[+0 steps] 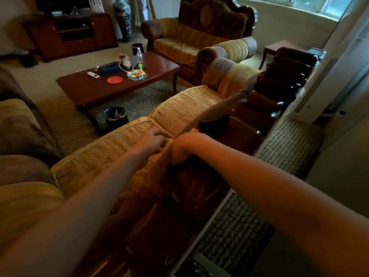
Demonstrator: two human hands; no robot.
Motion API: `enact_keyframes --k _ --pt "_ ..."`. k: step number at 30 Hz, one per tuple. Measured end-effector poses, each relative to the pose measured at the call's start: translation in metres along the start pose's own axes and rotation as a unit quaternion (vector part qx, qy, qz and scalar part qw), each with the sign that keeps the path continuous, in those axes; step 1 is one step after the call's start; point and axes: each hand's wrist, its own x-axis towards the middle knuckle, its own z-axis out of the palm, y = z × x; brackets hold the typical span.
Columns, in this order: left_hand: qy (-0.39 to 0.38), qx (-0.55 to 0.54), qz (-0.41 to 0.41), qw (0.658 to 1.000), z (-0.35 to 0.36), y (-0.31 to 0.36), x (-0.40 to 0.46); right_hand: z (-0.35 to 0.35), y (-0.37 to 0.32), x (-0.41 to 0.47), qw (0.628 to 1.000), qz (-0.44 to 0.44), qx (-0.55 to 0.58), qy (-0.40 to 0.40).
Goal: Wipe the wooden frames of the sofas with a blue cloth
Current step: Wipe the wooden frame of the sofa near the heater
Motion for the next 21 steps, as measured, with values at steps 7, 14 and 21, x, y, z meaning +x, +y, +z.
enact_keyframes --k 7,14,21 --pt "0.030 -0.042 -0.110 0.993 -0.016 -0.033 -0.019 0.005 0.005 -0.014 0.995 -0.085 0.014 0.039" --pt "-0.062 0.094 -0.142 0.983 -0.002 -0.050 -0.033 0.026 -0.034 0.001 0.987 -0.153 -0.034 0.017" --pt "-0.150 0.310 -0.134 0.929 -0.027 -0.060 -0.078 0.018 0.010 -0.007 0.982 -0.148 -0.021 0.114"
